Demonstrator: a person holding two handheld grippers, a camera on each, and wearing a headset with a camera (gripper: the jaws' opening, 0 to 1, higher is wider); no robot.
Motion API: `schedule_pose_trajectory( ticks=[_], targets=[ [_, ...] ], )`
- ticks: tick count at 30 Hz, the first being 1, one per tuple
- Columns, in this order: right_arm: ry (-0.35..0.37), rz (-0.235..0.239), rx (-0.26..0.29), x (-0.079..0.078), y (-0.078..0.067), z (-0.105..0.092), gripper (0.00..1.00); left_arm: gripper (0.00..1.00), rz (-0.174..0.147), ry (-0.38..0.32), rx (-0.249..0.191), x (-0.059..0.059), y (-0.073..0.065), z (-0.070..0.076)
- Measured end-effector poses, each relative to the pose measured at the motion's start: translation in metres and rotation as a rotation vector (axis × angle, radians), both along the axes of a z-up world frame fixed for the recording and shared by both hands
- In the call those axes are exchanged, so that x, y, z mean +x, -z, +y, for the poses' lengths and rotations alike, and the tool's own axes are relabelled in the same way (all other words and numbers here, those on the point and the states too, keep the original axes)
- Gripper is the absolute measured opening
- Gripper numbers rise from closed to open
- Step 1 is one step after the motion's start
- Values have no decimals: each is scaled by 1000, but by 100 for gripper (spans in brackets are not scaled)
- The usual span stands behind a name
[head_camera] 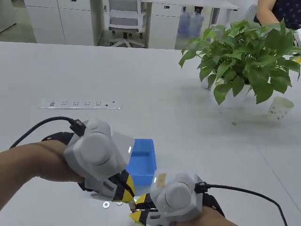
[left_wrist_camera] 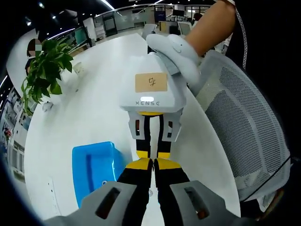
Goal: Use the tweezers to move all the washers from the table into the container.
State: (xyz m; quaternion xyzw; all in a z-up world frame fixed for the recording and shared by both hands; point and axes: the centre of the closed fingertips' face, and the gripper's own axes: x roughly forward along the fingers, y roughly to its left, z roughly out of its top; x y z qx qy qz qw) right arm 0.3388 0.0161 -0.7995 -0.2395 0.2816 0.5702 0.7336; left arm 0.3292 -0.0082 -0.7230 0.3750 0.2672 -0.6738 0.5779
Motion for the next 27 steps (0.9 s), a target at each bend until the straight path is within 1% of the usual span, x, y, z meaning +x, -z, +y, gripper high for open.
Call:
schedule_pose_trajectory(
  ticks=[4,5,7,8,9,14,17,18,23,27],
  targets=[
    [4,0,5,2,0,1,12,6,1,-2,-4,1,-1,-1],
    [4,8,2,2,2,1,12,6,2,-3,-1,2,1,-1],
    [-4,4,-9,1,4,1,12,6,1,-2,16,3,5,1],
    [-1,3,-3,1,3,1,12,6,9,-8,5,3,4,0],
    [3,7,0,1,2,1,12,6,8,-7,4,3,3,0],
    [6,0,5,2,-1,0,12,6,6,-9,-3,5,3,-2],
    [22,1,33,3,-8,1,12,6,6,-11,-7,6,3,-3],
    [29,9,39,3,-9,1,13,6,7,-9,-8,6,3,-3],
    [42,0,40,3,-11,-1,14,6,8,-10,-12,8,3,-5],
    [56,3,50,3,-12,-2,13,6,11,-8,-15,8,3,-6]
  ],
)
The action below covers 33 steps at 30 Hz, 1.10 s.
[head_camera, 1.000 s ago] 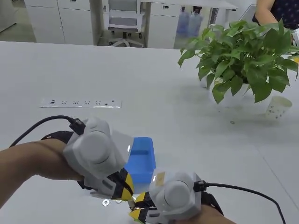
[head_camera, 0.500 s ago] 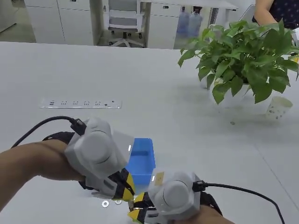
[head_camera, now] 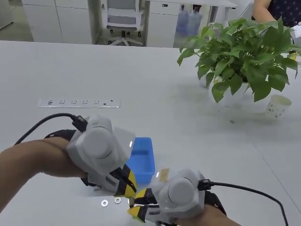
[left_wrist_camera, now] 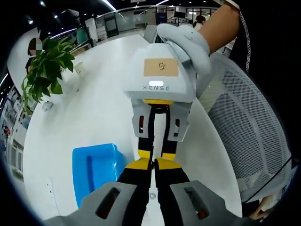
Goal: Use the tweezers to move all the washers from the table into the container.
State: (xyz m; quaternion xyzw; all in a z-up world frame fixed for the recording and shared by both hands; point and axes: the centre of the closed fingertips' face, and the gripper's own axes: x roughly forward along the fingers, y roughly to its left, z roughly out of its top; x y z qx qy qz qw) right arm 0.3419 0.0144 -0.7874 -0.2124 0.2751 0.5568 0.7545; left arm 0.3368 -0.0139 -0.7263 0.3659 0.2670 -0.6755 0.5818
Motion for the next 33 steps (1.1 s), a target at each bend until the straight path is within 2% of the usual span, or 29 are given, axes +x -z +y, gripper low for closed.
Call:
schedule_pose_trajectory(
  ticks=[5,13,24,33],
  targets=[
    [0,-1,1,-1,0,0,11,6,0,2,-1,-1,0,0],
    [37,28,21,-1,0,-1,10,6,7,-4,-8,-2,0,-1],
    [31,30,15,-4,-1,-1,10,6,1,4,7,-5,0,-1],
    [21,22,17,-6,-10,0,10,6,-4,3,15,-6,-10,1]
  ],
)
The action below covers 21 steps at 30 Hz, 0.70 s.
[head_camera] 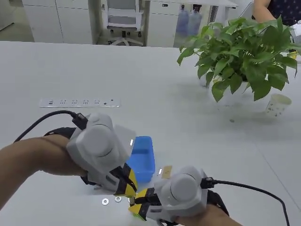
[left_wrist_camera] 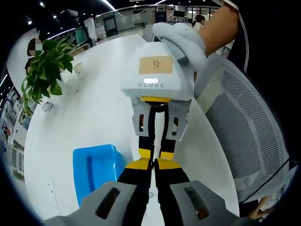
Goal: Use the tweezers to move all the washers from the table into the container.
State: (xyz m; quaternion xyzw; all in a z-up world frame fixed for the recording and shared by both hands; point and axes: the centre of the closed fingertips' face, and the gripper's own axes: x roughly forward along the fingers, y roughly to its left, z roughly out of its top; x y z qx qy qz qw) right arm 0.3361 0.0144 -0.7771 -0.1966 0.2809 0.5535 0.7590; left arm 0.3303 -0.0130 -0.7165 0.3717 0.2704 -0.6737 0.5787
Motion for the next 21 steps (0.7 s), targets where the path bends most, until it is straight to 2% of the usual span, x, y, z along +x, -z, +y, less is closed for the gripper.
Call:
schedule_pose_trajectory(
  ticks=[21],
  targets=[
    [-45,-24,-12,4,-38,12,10,6,-16,-36,-14,5,-37,14]
  ],
)
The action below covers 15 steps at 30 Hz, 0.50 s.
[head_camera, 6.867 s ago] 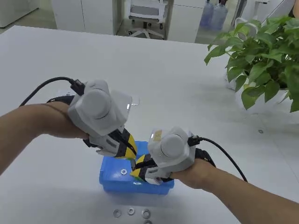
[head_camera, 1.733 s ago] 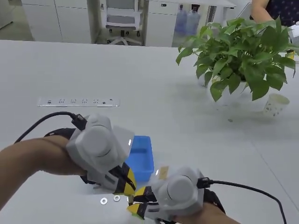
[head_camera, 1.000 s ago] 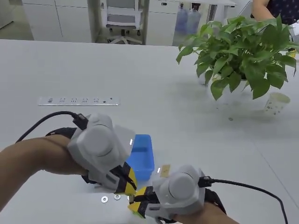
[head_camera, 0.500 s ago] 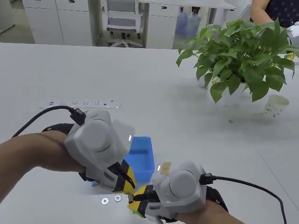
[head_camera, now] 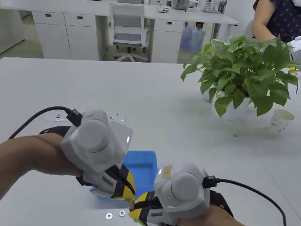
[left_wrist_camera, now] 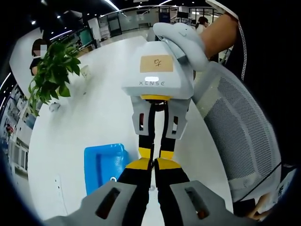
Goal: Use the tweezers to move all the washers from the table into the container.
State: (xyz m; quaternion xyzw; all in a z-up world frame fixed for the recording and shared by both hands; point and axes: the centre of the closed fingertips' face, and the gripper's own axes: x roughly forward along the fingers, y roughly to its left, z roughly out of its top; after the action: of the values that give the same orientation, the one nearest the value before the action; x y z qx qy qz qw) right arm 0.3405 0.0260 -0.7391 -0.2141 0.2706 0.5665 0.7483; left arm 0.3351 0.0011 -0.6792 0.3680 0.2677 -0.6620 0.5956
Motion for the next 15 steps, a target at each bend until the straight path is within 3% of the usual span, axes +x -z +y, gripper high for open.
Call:
schedule_pose_trajectory(
  ticks=[15],
  targets=[
    [-28,-16,-6,18,-28,8,10,6,-32,-32,-10,17,-28,8]
  ],
)
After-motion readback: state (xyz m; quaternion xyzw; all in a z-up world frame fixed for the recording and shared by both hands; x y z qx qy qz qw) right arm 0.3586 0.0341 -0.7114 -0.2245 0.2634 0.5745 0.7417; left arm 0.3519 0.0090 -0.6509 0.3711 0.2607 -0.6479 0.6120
